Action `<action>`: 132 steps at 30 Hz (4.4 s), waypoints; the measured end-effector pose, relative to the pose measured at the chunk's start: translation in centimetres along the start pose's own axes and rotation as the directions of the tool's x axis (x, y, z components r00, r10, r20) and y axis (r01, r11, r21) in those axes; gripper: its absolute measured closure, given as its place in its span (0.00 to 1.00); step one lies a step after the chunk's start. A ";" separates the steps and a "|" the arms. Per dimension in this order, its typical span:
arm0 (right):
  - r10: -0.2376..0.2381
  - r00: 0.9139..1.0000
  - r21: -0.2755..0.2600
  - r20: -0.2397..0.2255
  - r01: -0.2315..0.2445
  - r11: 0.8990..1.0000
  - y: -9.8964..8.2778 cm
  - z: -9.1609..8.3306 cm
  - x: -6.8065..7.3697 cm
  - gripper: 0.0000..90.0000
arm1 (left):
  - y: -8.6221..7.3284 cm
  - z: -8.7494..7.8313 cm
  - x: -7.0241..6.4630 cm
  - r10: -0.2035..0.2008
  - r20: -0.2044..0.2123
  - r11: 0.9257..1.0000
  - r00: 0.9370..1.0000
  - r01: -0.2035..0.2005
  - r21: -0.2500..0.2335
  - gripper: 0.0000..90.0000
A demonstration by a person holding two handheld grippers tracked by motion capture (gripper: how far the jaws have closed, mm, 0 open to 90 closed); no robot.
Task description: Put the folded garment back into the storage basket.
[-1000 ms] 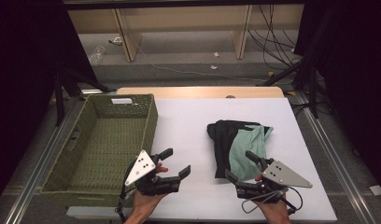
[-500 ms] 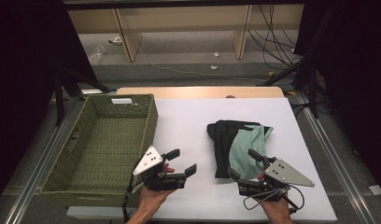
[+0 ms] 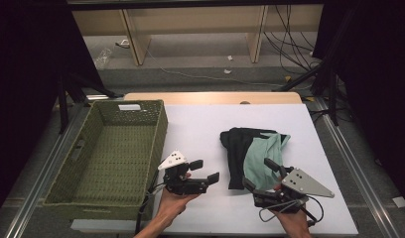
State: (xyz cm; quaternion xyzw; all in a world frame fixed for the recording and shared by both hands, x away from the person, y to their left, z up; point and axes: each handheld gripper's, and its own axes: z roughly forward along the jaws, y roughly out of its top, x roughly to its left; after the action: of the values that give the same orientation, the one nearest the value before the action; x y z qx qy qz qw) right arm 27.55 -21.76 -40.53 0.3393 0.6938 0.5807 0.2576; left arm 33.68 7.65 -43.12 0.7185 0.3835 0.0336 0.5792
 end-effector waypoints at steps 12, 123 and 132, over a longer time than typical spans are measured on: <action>0.002 1.000 0.001 -0.003 -0.002 1.000 0.0 0.0 0.0 0.17 | 1.0 2.4 -0.1 -0.100 -0.002 0.991 0.995 0.100 0.089 0.19; 0.004 1.000 0.010 -0.013 -0.003 1.000 0.1 0.1 -0.1 0.18 | 1.5 16.4 3.5 -0.290 -0.076 0.858 0.954 0.294 0.422 0.60; 0.003 1.000 0.013 -0.011 -0.002 1.000 0.1 0.0 -0.1 0.18 | 1.8 16.1 3.5 -0.286 -0.068 0.874 0.956 0.289 0.391 0.74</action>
State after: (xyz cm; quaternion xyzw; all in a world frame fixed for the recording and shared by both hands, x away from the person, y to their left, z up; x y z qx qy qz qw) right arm 27.69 -21.82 -40.43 0.3387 0.6986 0.5782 0.2509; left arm 44.97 -3.30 -48.25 0.7559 0.4868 -0.1284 0.4184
